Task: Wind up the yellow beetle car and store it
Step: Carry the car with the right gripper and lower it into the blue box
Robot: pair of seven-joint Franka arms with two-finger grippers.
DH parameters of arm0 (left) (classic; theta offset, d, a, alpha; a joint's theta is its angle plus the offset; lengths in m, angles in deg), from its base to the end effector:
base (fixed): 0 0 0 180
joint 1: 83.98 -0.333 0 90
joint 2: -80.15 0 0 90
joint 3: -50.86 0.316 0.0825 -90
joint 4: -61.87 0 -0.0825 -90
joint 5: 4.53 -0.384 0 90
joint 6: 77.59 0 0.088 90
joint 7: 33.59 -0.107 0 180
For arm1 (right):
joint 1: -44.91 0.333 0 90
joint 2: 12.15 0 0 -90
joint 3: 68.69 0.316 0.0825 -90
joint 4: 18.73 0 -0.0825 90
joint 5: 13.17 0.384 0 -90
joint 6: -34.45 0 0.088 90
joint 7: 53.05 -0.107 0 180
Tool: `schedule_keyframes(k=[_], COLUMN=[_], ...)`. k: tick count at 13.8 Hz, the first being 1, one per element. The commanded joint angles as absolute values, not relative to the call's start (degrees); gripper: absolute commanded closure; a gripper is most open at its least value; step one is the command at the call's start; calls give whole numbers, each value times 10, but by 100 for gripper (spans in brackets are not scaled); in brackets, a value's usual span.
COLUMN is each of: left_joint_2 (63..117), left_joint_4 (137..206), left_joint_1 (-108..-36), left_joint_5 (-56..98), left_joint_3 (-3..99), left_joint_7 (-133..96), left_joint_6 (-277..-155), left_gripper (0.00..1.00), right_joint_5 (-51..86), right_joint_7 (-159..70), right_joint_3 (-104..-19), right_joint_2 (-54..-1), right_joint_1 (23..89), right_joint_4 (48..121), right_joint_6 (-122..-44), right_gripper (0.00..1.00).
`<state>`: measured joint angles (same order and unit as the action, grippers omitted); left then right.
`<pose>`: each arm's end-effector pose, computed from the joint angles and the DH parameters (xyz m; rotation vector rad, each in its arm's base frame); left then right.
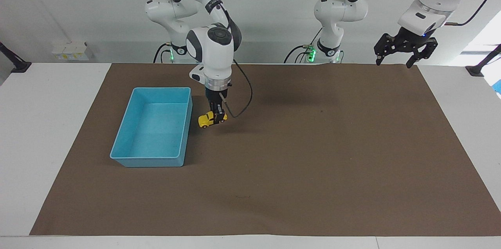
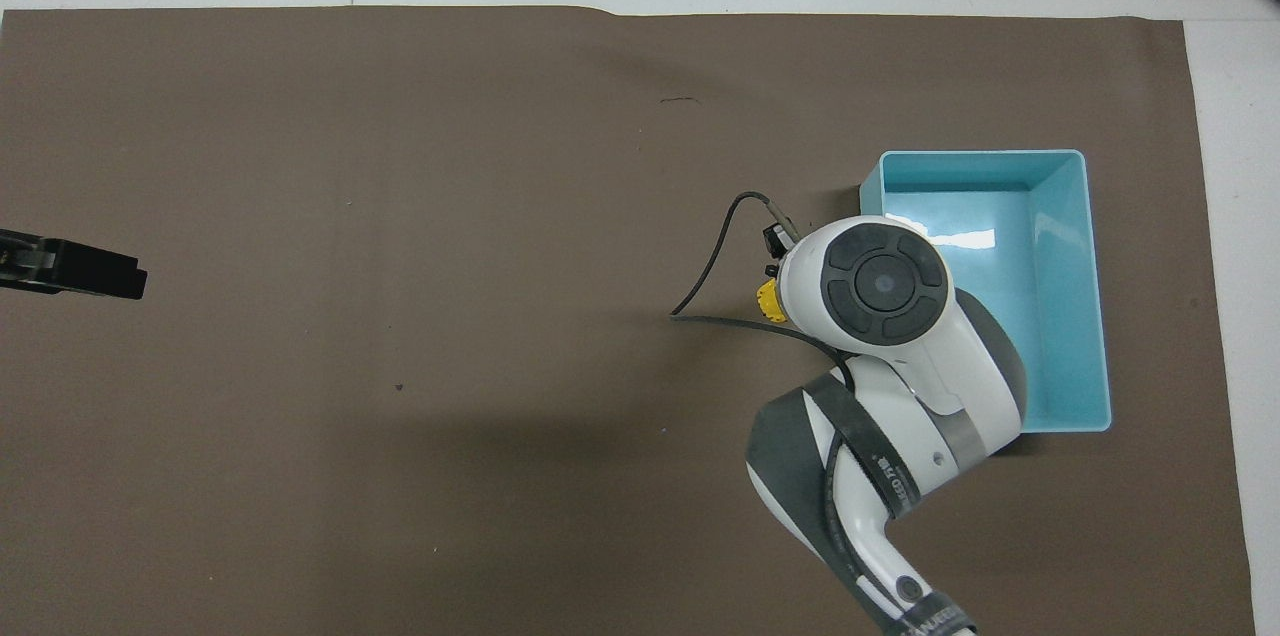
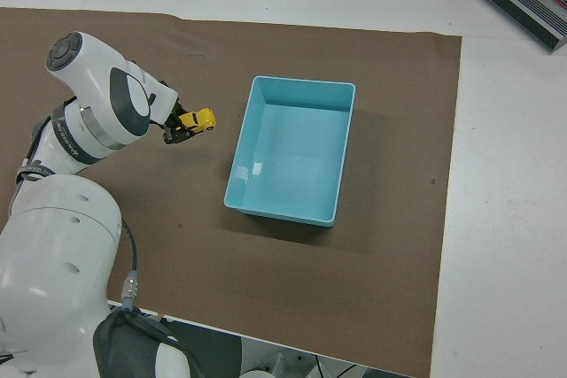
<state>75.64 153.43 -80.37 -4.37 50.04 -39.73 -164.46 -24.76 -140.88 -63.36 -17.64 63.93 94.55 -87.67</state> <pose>0.5227 -0.0411 0.6494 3.1265 -0.2894 -0.0049 0.5353 0.2314 0.4264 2.7048 -1.4880 0.2636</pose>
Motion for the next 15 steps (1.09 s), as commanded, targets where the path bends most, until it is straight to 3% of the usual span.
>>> schedule_keyframes(k=[1, 10, 15], left_joint_2=[751, 751, 751], left_joint_4=[1541, 1540, 1538], left_joint_1=[-802, -805, -799], left_joint_5=[-38, -37, -37], left_joint_3=[495, 496, 495], left_joint_7=[-398, -393, -399], left_joint_6=[-1651, -1652, -1654], left_gripper=[0, 0, 0], right_joint_5=[-235, -188, -176], right_joint_7=[-1304, -978, -795], right_joint_3=[-630, -630, -630], right_joint_2=[-158, -141, -124], right_joint_1=[614, 526, 465], right_joint_4=[954, 963, 1004], right_joint_6=[-862, -834, -860], right_gripper=[100, 100, 100])
